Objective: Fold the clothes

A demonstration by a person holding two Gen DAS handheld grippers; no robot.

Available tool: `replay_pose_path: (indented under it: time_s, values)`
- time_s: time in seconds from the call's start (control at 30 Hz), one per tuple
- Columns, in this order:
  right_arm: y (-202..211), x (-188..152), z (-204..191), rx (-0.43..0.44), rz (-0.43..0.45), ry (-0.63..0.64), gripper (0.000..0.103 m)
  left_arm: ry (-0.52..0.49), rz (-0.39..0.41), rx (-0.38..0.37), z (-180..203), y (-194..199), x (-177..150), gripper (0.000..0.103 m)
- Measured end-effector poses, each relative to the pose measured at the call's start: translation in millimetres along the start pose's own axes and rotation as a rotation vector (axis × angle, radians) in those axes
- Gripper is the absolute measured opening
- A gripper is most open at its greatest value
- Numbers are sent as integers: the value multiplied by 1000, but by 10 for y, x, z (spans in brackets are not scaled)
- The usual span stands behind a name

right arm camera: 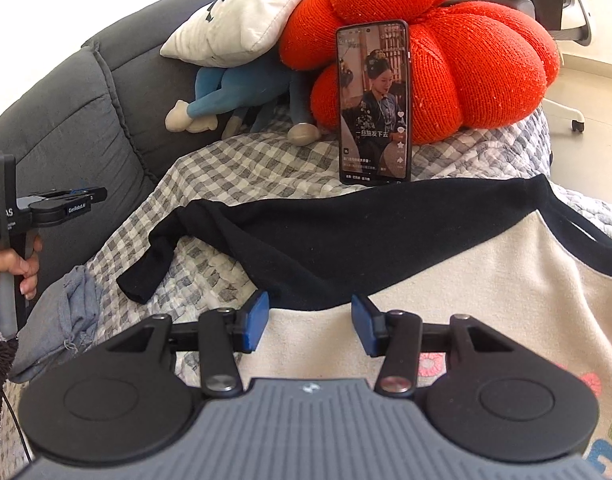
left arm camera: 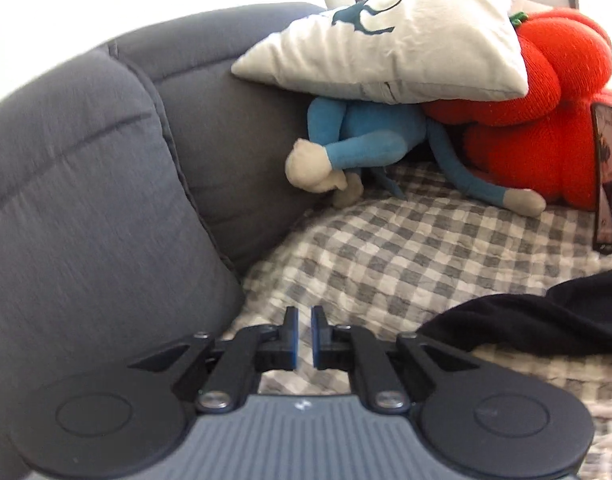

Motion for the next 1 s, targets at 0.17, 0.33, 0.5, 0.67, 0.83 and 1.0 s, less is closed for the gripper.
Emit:
replay_pose_path:
  time_s: [0.17,0.33,0.5,0.67,0.83,1.0]
  values:
    - [-57,24,-191,-1,-28,52,50,74,-55,-89,-246,-79,-7,36]
    - [-171,50,-438,30,-51,78,50,68,-151,-230,-154,-236,-146,50]
    - [-352,54,-612,45,-49,101,51,2,-170,-255,-44,-331,-222,39]
    - [-533,29,-680,31,-21,123,51,-111,-148,-158,49,-346,-233,2]
    - [-652,-31,-682,15,4,138,51,-198,-47,53,-28,-227,-82,2]
    - [-694,-49,-619,27,18,107,51,-218,52,213,-158,-129,62,2]
Point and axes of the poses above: each gripper's, at about its wrist camera, not at the fingertips, and y roughly against the way its jaws point, z to its right, x to its top, the point moved 1 cm from there along -y, roughly the way its jaws point, and after that the axes turned 13 degrees about -y, right-handed, at the moved point
